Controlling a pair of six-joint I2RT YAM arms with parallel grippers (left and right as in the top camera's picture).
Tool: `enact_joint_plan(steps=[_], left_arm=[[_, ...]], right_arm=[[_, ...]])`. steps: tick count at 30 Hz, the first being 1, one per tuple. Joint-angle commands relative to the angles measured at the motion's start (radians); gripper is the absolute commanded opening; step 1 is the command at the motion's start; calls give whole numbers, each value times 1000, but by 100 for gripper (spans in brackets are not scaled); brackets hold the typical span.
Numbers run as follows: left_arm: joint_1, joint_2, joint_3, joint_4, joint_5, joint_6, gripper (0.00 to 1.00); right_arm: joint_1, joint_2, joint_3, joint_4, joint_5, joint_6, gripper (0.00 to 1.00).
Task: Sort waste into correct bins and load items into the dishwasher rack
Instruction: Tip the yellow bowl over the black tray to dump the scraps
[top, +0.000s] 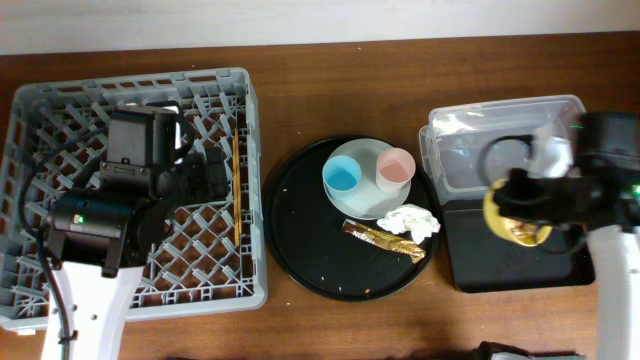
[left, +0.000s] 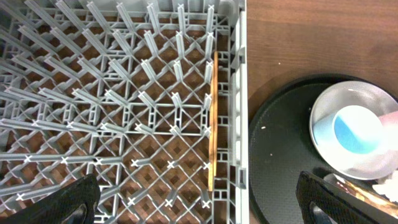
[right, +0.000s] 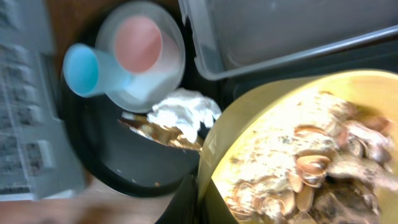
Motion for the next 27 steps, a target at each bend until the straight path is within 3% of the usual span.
enact_joint_plan(steps=[1,8,16,21,27], left_arm=[[-1,4,-2,-2,18,5,99],[-1,4,-2,-2,18,5,99],[-1,4,-2,-23,18,5,99],[-1,4,-2,-24,18,5,99],[-1,4,-2,-31,18,5,99]], right_arm=[[-207,14,-70,-2,-284,-215,4],[-484,83,-280,56,-628,-386,4],[-714,172,-586,312,-906,-389,4],[-793,180,-667,326,-1045,-491,4],[-808,182,-669,416,-1155,-490,4]])
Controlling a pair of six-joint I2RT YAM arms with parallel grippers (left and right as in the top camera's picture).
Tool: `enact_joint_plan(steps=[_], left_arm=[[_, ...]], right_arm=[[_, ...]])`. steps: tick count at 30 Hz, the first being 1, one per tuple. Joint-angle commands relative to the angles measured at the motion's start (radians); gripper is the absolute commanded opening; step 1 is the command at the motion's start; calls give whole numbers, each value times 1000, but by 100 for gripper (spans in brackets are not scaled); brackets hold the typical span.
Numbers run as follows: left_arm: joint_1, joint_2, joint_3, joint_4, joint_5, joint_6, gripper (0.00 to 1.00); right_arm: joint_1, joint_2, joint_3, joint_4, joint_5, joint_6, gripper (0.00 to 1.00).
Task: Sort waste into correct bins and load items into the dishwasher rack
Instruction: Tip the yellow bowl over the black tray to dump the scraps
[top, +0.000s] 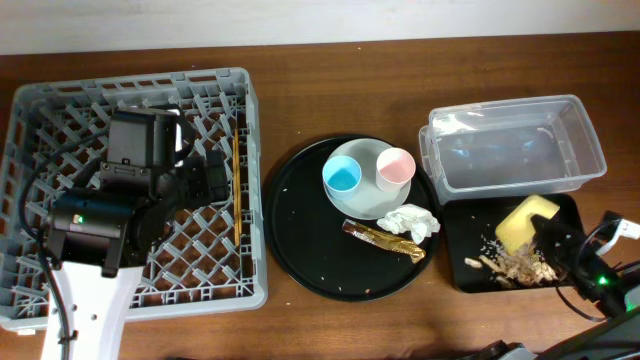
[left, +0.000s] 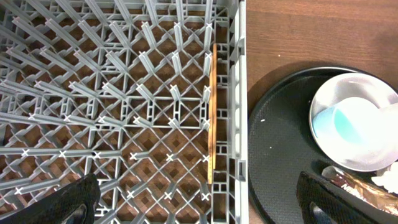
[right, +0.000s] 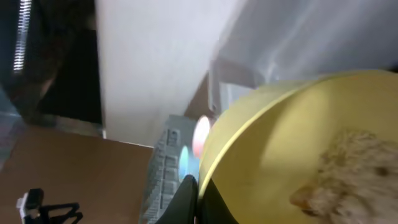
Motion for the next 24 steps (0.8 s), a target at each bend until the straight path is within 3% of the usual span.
enact_joint_plan(steps=[1,5,12,22,24], left_arm=[[-1,4,-2,-8,8,5,99],[-1,4,-2,-8,8,5,99],[-1,4,-2,-8,8,5,99],[-1,4,-2,-8,8,5,99],[-1,4,-2,-8,8,5,99]], right_arm=[[-8,3,-3,60,-146,2,4],[-8,3,-3,74,-146,11,4],[-8,3,-3,108,-146,188,4],[-7,3,-3,153,-147,265,4],[-7,1,-3,85,-147,286,4]])
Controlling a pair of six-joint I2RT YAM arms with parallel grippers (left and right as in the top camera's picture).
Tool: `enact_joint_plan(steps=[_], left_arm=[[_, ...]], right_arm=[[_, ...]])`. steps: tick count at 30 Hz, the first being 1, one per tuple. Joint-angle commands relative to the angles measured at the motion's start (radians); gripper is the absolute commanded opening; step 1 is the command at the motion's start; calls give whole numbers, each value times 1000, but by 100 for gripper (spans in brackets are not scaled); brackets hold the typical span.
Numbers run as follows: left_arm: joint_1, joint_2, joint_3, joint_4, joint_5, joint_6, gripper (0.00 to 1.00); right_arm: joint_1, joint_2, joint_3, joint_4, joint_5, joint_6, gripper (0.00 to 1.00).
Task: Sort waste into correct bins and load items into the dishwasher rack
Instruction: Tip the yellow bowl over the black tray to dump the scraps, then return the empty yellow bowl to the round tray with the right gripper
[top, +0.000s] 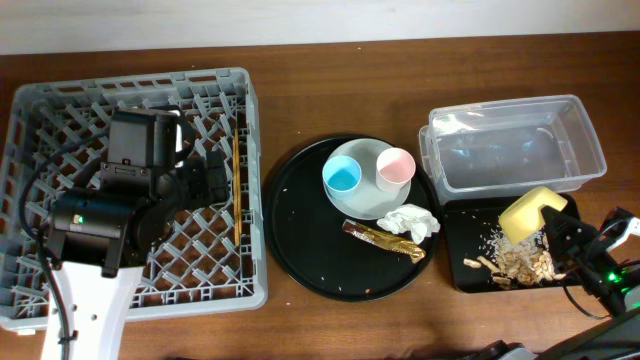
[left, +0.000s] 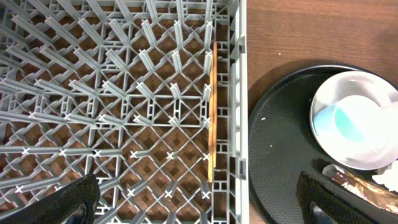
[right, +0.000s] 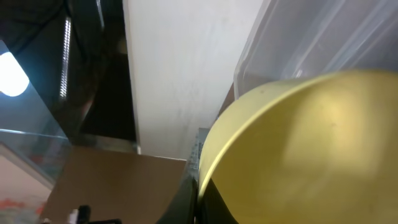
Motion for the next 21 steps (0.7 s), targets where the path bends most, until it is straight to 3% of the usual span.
enact_joint_plan(steps=[1,6,11,13,14,17,21], left_arm=[[-1,4,-2,0,8,5,99],[-1,4,-2,3,8,5,99],[-1,4,-2,3,8,5,99],[-1,4,-2,3,8,5,99],[-1,4,-2,4,8,5,99],[-1,4,-2,4,8,5,99],[-1,4,-2,3,8,5,99]], right_arm=[[-2,-2,-1,-55,-32,40,4],[23,-23,82,-116,23,36,4],[134,-93,297,-298,312,19,4],[245,-121,418,-392,469,16,4],[306,-131,467,-424,533,16,4],[670,-165,628,-496,747,36,4],[1161,-155,637,-450,985,218,4]])
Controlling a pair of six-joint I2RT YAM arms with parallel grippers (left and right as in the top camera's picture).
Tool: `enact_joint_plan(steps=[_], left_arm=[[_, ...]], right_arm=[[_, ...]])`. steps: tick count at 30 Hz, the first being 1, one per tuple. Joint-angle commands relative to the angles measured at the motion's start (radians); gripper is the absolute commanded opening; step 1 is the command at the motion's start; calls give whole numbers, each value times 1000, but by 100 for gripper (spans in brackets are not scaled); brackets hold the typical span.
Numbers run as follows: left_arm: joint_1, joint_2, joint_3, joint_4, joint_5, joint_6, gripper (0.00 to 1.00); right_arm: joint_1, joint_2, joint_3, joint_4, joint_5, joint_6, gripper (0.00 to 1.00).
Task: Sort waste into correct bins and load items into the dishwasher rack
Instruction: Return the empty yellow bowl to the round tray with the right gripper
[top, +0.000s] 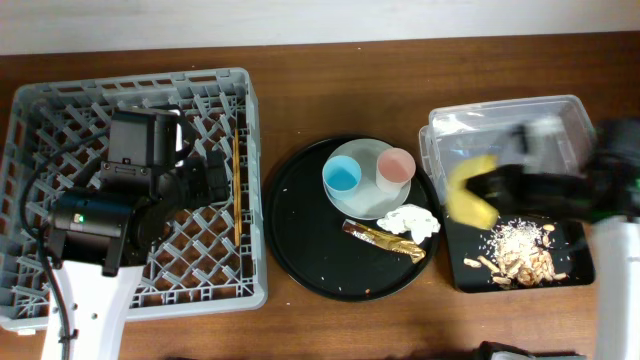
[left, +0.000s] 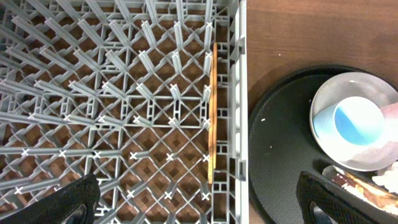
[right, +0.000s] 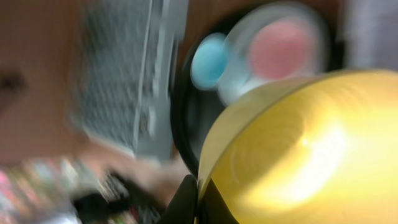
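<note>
My right gripper (right: 199, 186) is shut on the rim of a yellow bowl (top: 470, 195), which shows blurred and with nothing inside (right: 298, 143). The bowl hangs over the left end of the black bin (top: 455, 270), where food scraps (top: 520, 258) lie. My left gripper (left: 199, 211) is open above the grey dishwasher rack (top: 255, 200). A wooden chopstick (left: 212, 112) lies along the rack's right wall. A blue cup (top: 342, 174) and a pink cup (top: 395, 166) stand on a white plate (left: 326, 106).
A round black tray (top: 310, 240) between rack and bins carries the plate, a crumpled white napkin (top: 410, 220) and a gold wrapper (top: 385, 240). A clear plastic bin (top: 510, 140) stands behind the black bin. Bare wooden table lies behind the tray.
The yellow bowl has moved left, from over the right part of the black bin to its left end. The right arm is now higher in the overhead view. The left arm has not moved.
My right gripper first held the yellow bowl, full of shells and scraps, above the black bin. It then held the bowl tipped low over the bin, with scraps lying in the bin. The emptied bowl is now at the bin's left end. My left gripper stayed open over the rack.
</note>
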Motion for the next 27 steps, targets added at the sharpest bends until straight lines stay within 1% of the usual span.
enact_joint_plan(steps=[1,2,5,7,10,13,14,17,18,19,22,23,26,27], left_arm=[[-1,2,-2,-2,8,5,99],[-1,2,-2,-2,8,5,99],[-1,2,-2,-2,8,5,99],[-1,2,-2,-2,8,5,99],[-1,2,-2,-2,8,5,99],[-1,2,-2,-2,8,5,99],[-1,2,-2,-2,7,5,99],[-1,2,-2,-2,7,5,99],[-1,2,-2,-2,7,5,99],[-1,2,-2,-2,7,5,99],[-1,2,-2,-2,7,5,99],[-1,2,-2,-2,7,5,99],[-1,2,-2,-2,7,5,99],[-1,2,-2,-2,7,5,99]], right_arm=[[389,10,-2,35,334,183,4],[529,28,-13,68,427,246,4],[779,88,-24,134,607,346,4],[923,148,-24,182,705,372,4],[1057,252,-24,249,754,372,4],[1126,376,-24,322,793,390,4],[1138,430,-24,357,796,381,4],[1143,507,-24,393,795,370,5],[1143,521,-24,401,795,370,8],[1143,522,-23,407,795,360,13],[1139,494,7,372,790,289,32],[1134,481,28,342,792,276,36],[1098,430,108,230,798,242,39],[1077,411,129,196,803,227,46]])
